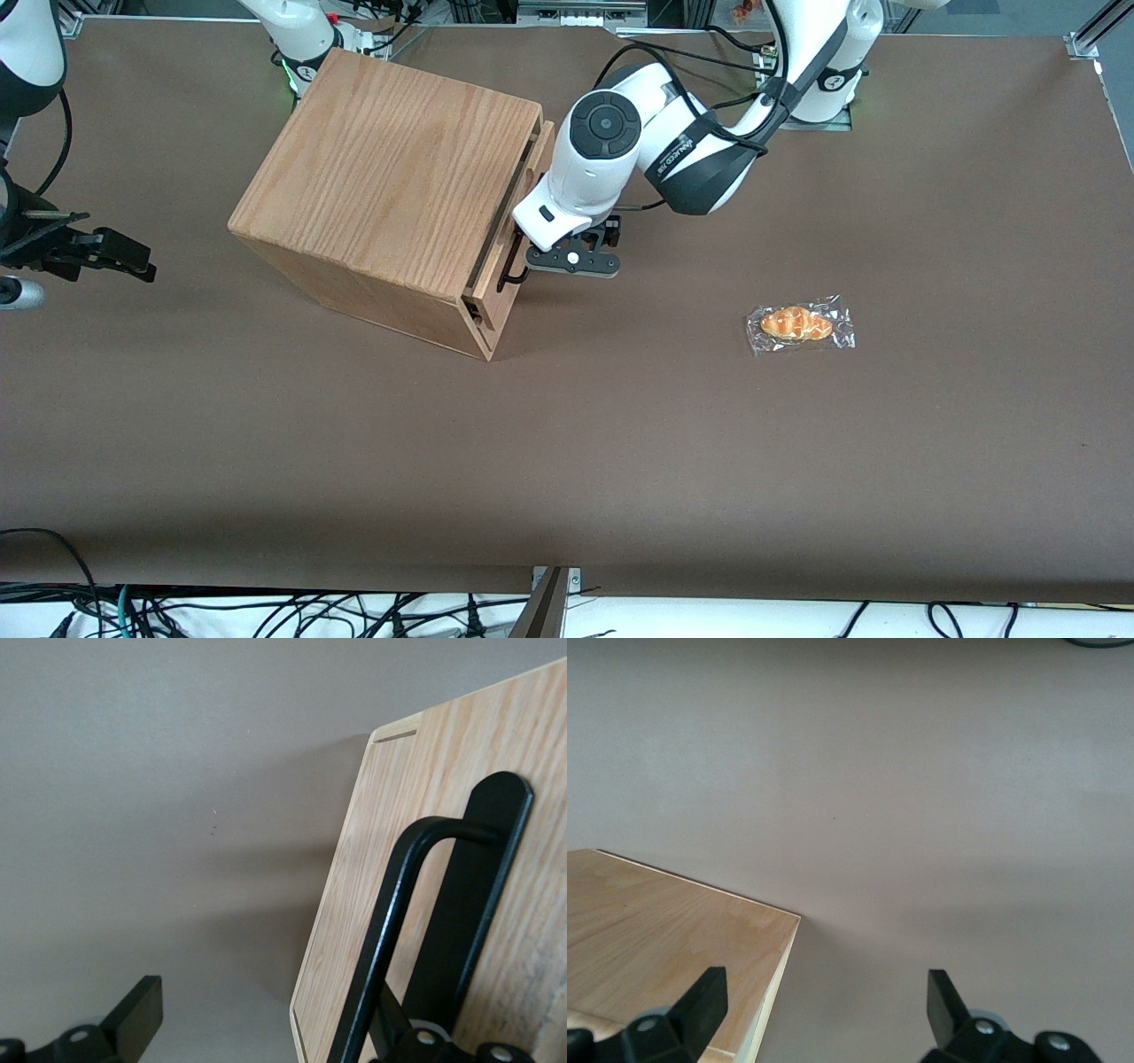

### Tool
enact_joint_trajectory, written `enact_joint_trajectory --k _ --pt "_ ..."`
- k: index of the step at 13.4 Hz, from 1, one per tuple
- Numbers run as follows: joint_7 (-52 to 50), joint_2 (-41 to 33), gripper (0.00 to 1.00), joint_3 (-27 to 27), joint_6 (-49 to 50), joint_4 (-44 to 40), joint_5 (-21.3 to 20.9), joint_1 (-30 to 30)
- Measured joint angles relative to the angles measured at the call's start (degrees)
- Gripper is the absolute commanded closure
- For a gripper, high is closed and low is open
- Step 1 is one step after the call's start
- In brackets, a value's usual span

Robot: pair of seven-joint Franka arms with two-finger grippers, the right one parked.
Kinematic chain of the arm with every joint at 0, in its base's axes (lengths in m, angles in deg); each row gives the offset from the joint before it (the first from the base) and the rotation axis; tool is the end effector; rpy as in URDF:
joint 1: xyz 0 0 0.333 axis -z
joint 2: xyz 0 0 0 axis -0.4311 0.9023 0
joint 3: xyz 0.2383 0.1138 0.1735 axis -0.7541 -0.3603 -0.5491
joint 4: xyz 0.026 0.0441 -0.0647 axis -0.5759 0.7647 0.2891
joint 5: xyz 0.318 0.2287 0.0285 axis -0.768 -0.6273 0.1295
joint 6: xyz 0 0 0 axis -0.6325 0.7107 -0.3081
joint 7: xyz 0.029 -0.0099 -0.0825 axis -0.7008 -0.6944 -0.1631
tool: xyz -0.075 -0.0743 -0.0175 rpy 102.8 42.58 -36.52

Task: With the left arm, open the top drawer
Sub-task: 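Pull the black handle outward with the left gripper, sliding the drawer open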

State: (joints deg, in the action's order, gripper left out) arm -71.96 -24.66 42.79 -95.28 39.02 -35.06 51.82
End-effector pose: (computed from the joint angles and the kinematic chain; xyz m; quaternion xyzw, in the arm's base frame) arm 0.5028 -0.4969 0.3926 0.9945 -0.0183 -0.0645 0.0799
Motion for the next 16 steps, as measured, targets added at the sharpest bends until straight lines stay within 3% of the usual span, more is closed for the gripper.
enact_joint_trajectory --k 16 --pt "5.5 -0.8 0.00 0.1 5.2 -0.1 0.0 -4.4"
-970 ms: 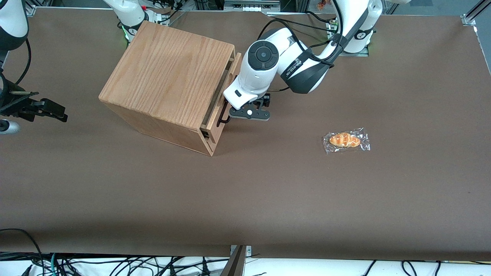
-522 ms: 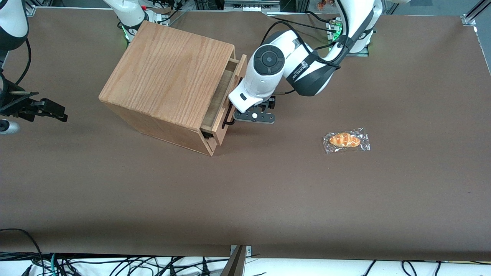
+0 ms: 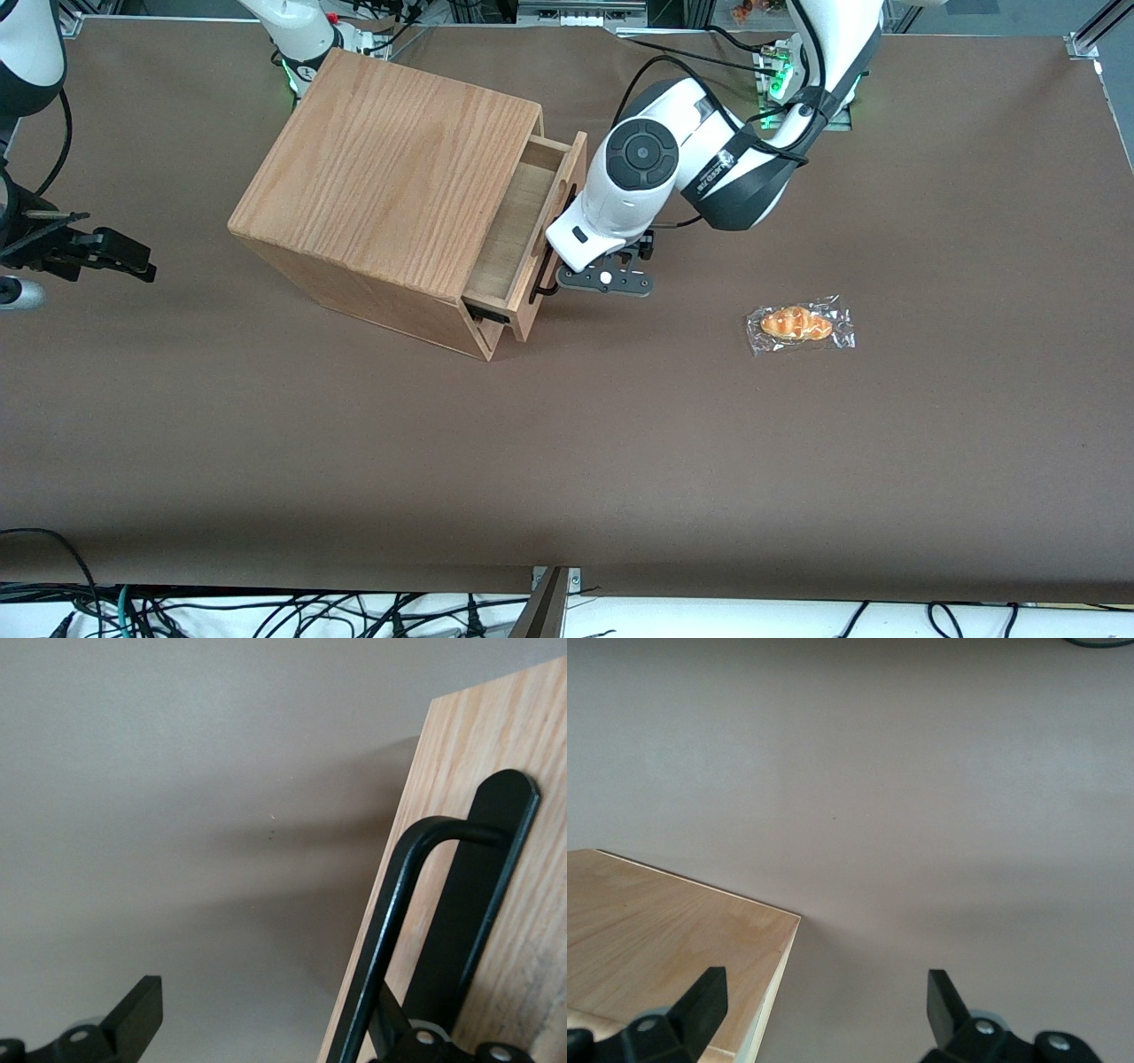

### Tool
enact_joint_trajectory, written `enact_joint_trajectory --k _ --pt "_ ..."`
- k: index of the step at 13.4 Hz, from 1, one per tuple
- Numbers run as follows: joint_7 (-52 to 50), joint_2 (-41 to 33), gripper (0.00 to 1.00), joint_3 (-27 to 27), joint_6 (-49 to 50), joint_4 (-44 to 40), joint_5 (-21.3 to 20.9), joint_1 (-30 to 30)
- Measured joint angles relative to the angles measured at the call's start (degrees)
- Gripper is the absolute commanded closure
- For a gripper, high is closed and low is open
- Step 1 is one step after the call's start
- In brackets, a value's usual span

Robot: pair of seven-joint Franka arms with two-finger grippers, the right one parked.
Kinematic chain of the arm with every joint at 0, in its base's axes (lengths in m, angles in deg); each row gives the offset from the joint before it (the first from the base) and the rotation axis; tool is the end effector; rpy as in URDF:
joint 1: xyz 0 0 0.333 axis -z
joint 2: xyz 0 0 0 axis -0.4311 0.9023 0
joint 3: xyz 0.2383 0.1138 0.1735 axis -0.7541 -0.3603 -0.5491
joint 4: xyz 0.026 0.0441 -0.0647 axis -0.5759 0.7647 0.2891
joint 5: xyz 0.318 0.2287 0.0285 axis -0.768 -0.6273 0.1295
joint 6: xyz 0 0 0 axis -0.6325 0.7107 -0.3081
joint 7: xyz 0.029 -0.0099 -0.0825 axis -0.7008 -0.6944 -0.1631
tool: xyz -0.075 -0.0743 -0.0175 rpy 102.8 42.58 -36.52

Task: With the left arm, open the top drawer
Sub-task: 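Pull the black handle outward with the left gripper, sliding the drawer open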

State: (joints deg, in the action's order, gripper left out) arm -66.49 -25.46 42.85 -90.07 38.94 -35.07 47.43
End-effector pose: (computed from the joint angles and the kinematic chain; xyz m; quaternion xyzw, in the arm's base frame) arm 0.5300 -0.4518 0.3950 0.9940 -0.0333 -0.0852 0.0592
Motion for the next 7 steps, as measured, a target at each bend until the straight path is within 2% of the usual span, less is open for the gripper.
enact_joint_trajectory --k 7 --pt "3.5 -0.2 0.00 0.1 1.8 0.0 0.0 -2.0"
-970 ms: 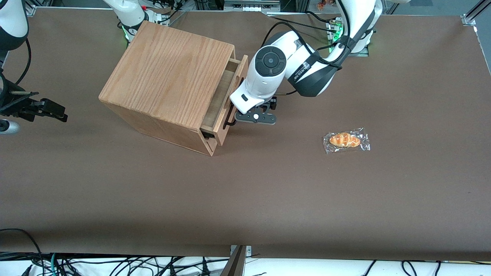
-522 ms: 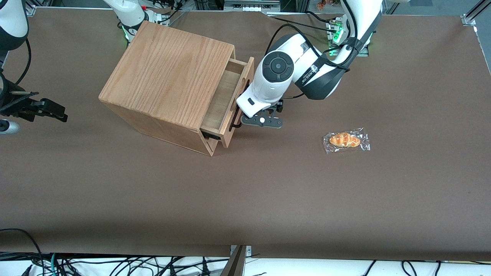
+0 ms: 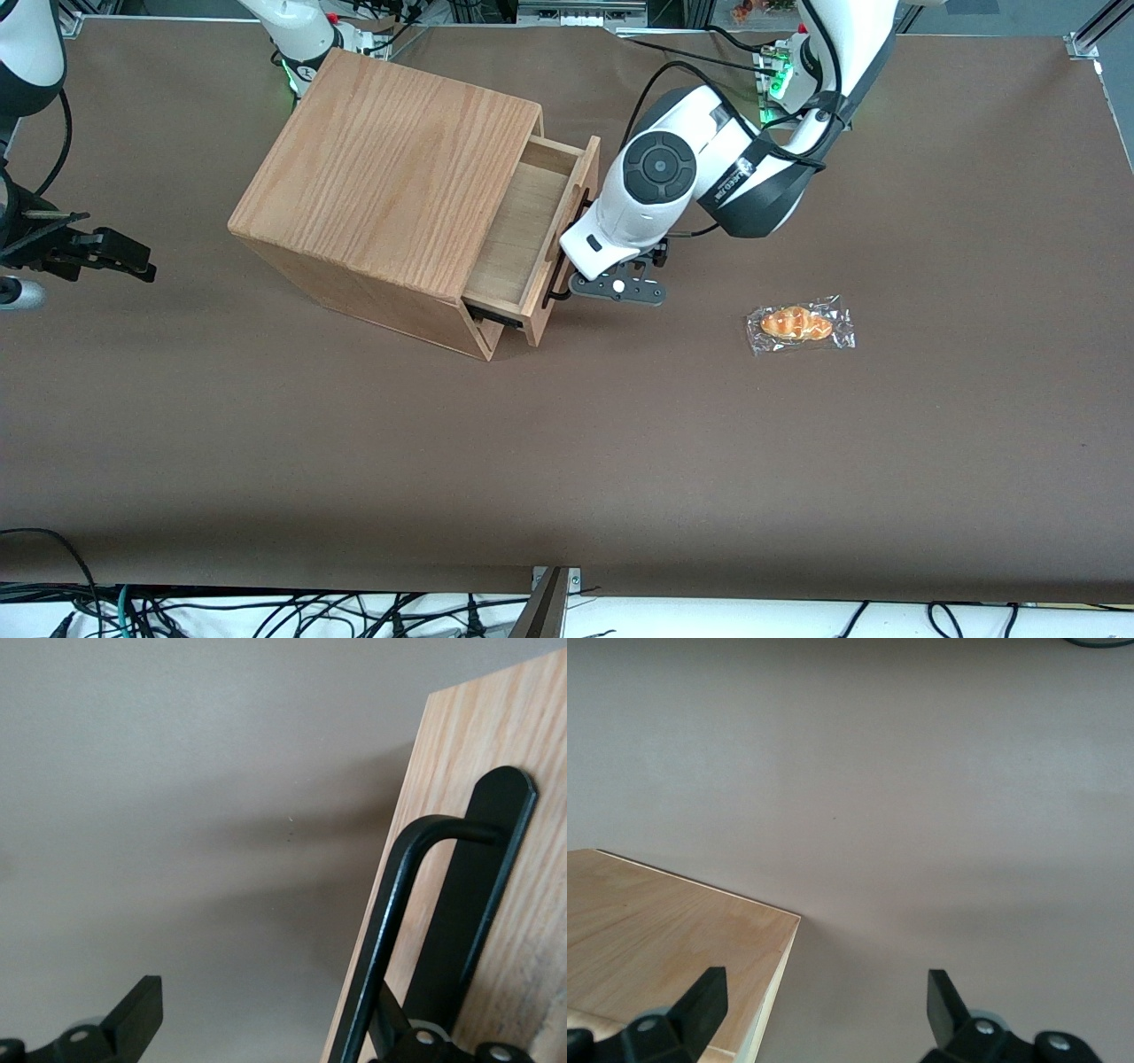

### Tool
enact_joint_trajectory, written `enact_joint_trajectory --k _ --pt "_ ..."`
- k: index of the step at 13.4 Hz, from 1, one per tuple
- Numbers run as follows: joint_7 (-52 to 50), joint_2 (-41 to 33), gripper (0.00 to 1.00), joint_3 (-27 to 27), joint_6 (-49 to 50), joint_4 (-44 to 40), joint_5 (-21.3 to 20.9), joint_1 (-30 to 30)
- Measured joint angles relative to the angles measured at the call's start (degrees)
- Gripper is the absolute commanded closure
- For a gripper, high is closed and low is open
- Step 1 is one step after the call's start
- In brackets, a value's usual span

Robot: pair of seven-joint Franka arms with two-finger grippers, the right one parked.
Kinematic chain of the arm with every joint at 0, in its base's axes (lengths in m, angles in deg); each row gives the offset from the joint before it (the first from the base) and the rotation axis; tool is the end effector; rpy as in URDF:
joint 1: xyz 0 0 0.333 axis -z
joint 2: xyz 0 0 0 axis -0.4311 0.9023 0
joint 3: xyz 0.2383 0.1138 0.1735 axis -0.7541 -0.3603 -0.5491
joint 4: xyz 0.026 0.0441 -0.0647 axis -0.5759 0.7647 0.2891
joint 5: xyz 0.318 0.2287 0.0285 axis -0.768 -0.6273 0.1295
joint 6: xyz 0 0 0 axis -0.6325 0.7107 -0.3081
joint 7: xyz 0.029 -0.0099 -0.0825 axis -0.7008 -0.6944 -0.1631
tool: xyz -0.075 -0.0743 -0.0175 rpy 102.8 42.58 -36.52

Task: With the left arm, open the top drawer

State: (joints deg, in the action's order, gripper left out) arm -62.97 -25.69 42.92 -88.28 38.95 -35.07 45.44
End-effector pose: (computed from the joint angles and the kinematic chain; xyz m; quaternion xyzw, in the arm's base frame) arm 0.5416 -0.4317 0.3952 0.9930 -0.0488 -0.0929 0.0546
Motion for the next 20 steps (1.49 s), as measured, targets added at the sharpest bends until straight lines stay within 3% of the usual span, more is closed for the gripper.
enact_joint_trajectory --k 20 --pt "2.1 -2.1 0.00 0.4 3.5 0.0 0.0 -2.0"
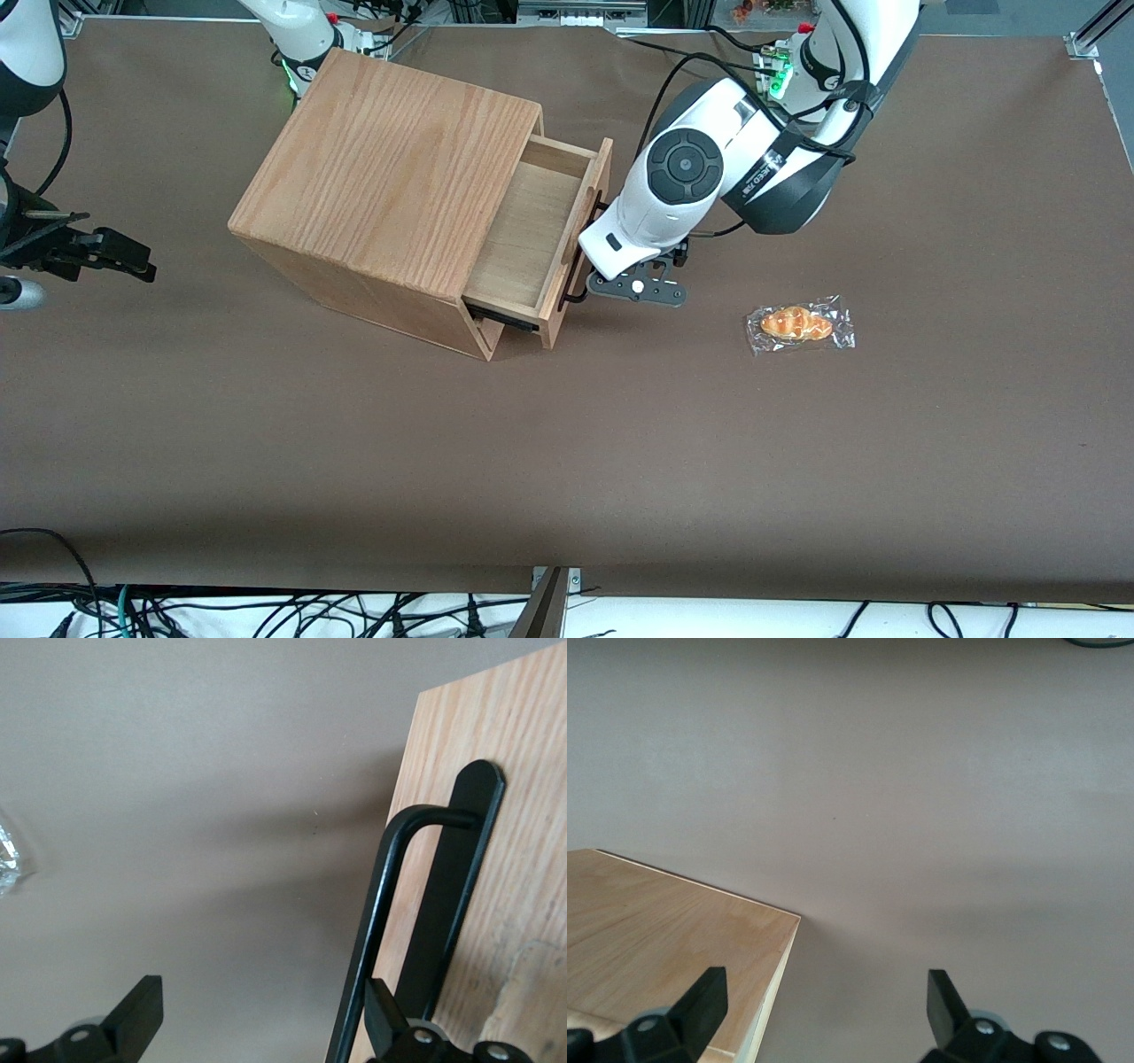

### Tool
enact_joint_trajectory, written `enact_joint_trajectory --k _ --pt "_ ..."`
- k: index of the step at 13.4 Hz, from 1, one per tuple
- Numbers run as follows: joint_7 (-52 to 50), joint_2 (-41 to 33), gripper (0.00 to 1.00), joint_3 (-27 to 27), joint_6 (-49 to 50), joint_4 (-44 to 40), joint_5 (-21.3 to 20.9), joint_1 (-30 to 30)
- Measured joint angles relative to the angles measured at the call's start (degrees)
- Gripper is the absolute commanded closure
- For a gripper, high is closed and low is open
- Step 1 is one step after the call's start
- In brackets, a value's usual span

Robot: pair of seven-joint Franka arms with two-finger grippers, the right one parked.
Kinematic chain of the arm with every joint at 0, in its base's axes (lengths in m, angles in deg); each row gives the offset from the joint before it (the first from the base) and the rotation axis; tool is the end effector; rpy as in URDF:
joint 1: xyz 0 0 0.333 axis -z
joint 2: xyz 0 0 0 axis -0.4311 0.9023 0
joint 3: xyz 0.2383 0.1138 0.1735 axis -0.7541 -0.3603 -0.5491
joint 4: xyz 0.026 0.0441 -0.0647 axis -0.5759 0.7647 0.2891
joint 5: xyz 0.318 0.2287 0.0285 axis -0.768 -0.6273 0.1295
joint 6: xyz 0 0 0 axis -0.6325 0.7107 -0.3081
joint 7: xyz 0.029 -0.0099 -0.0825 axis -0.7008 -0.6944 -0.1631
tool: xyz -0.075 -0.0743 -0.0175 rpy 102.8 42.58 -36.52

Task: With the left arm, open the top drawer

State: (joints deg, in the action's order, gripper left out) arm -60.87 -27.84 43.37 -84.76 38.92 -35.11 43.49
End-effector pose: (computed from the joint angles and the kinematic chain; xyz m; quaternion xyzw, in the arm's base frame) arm 0.5447 -0.4120 0.4161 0.9924 -0.0581 -0.0980 0.0464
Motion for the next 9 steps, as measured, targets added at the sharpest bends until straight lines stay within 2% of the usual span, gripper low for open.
enact_joint_trajectory --k 6,9 --pt "0.0 -3.6 0.00 -0.3 3.6 -0.2 -0.2 -0.7" --pt "0.0 -5.7 0.00 -0.6 6.5 -0.3 -1.6 -3.5"
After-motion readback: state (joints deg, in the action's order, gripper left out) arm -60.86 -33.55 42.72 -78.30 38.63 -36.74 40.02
